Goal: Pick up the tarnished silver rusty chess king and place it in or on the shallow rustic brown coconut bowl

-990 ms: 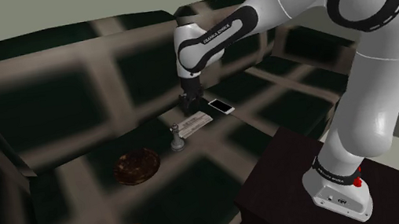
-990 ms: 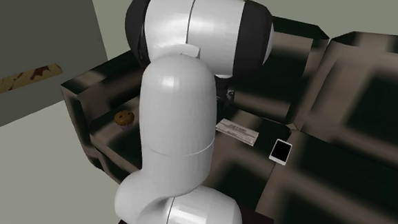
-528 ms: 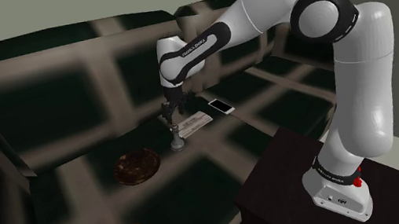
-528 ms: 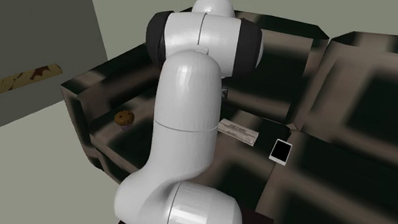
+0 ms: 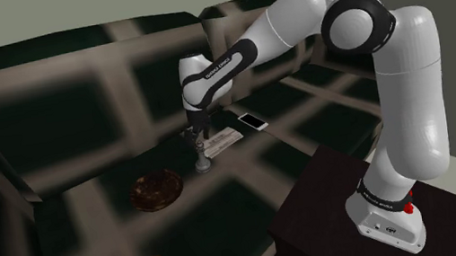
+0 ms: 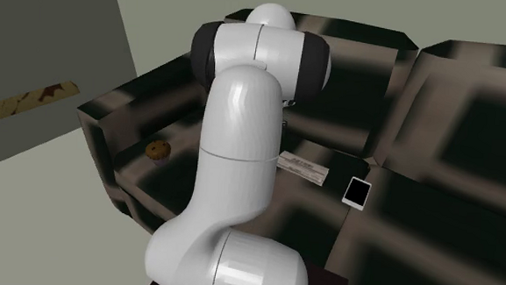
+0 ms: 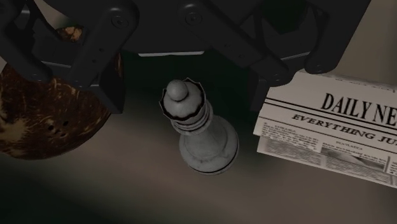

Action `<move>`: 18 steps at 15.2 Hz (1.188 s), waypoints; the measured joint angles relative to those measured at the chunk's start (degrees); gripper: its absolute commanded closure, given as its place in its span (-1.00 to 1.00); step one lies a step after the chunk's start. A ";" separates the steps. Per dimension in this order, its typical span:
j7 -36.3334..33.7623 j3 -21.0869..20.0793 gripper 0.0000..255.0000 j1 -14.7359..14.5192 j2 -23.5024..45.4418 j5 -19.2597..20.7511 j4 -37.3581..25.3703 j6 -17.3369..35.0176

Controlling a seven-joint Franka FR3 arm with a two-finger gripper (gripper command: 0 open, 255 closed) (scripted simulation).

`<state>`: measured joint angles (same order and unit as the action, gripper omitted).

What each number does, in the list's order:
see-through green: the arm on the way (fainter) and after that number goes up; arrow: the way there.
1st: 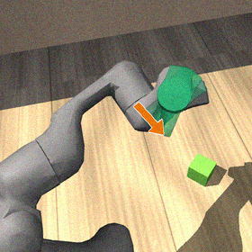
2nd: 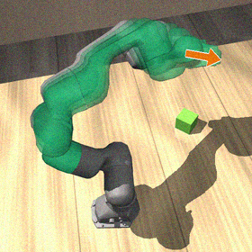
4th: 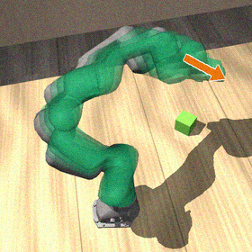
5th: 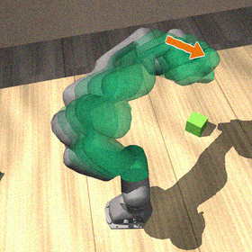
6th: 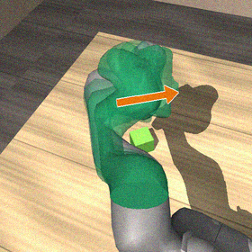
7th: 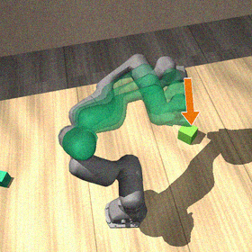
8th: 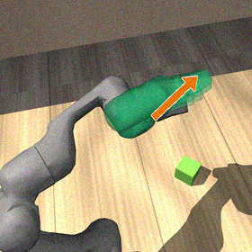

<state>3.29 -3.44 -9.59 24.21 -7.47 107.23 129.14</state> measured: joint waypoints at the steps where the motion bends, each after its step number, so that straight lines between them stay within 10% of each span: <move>1: -0.01 -0.01 -1.00 -0.03 0.23 0.00 -0.06 0.17; 6: 0.01 -0.01 -1.00 -0.03 0.33 -0.01 0.02 0.38; 7: 0.01 -0.01 1.00 -0.03 0.33 -0.01 0.02 0.38; 18: -0.01 -0.01 1.00 -0.02 0.09 0.00 -0.04 0.10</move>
<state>3.28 -3.45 -9.60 24.30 -7.47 107.19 129.24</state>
